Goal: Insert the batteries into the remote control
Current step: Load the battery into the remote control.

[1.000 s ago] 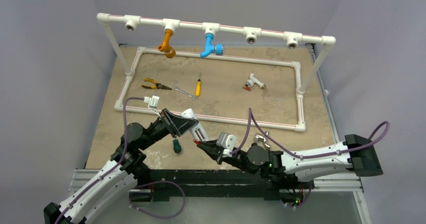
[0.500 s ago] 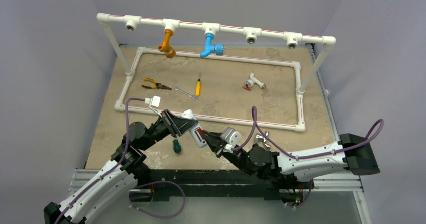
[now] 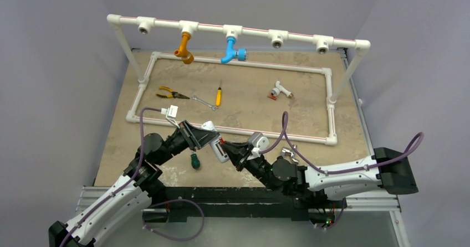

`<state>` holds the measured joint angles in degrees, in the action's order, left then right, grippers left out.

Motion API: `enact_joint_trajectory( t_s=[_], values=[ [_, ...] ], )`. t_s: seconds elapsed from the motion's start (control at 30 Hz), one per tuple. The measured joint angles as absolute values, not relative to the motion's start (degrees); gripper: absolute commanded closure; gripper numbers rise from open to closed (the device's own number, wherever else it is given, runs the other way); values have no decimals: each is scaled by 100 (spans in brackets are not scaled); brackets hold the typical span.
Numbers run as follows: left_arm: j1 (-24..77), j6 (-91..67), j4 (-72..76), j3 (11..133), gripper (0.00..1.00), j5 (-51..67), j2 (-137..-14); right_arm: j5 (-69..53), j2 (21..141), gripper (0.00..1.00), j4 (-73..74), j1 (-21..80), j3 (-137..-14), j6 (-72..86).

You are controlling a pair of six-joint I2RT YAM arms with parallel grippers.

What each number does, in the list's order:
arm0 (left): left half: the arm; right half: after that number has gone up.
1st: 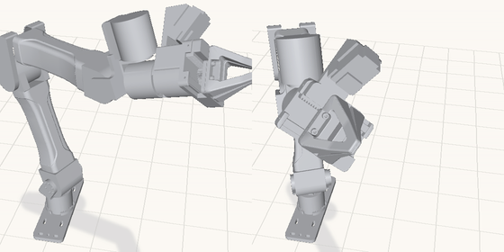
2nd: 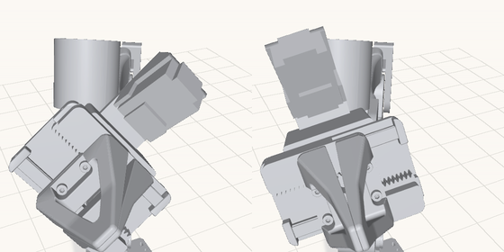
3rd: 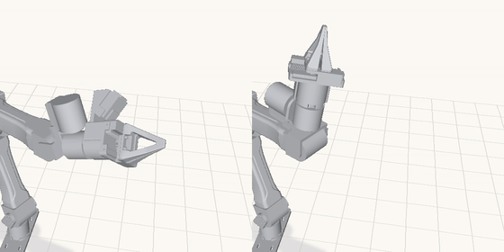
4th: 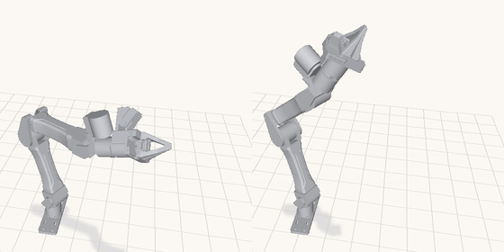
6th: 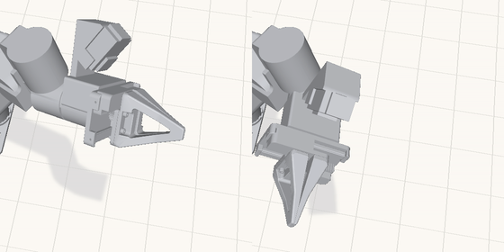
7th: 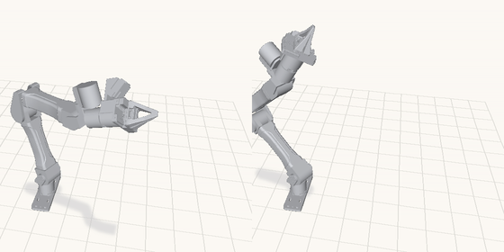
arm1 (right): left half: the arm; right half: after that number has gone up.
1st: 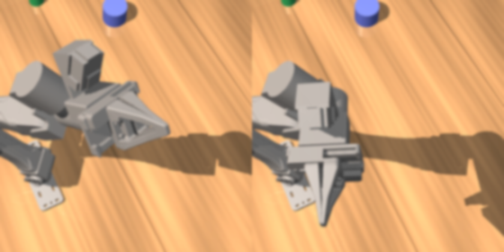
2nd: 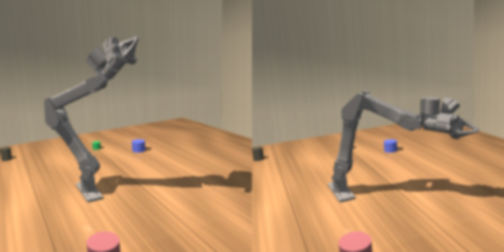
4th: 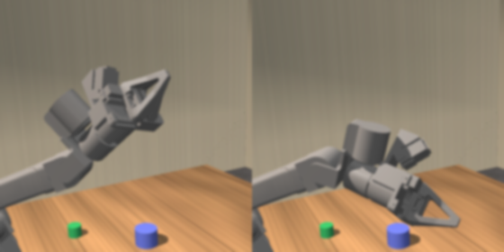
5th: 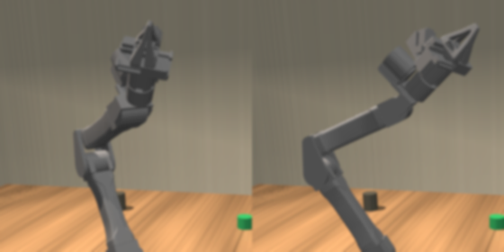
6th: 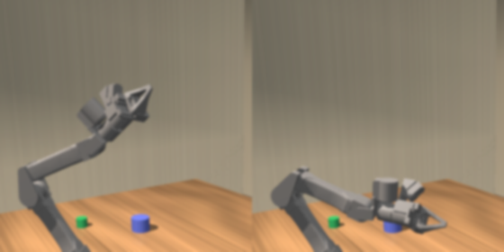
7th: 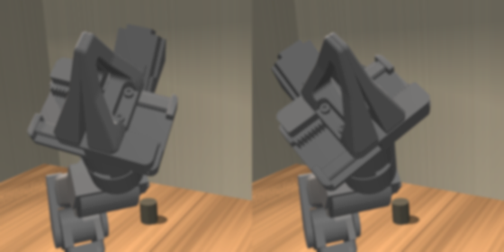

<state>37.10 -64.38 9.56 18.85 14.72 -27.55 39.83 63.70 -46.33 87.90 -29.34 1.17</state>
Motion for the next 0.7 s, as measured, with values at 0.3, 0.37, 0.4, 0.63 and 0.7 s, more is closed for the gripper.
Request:
enact_joint_trajectory(
  t_s=[0.3, 0.37, 0.4, 0.63, 0.7],
  values=[
    [3708, -6451, 967, 1883, 100, 1448, -2777, 3972, 6558, 100, -4637, 8558, -2869, 604],
    [3710, -6453, 969, 1883, 100, 1450, -2797, 3953, 6563, 100, -4637, 8530, -2860, 685],
    [3710, -6453, 972, 1883, 100, 1450, -2814, 3946, 6563, 100, -4637, 8514, -2849, 720],
    [3710, -6455, 982, 1883, 100, 1450, -2910, 3802, 6563, 100, -4630, 8503, -2788, 860],
    [3710, -6455, 985, 1883, 100, 1450, -2915, 3745, 6563, 100, -4628, 8499, -2788, 882]
  ],
)
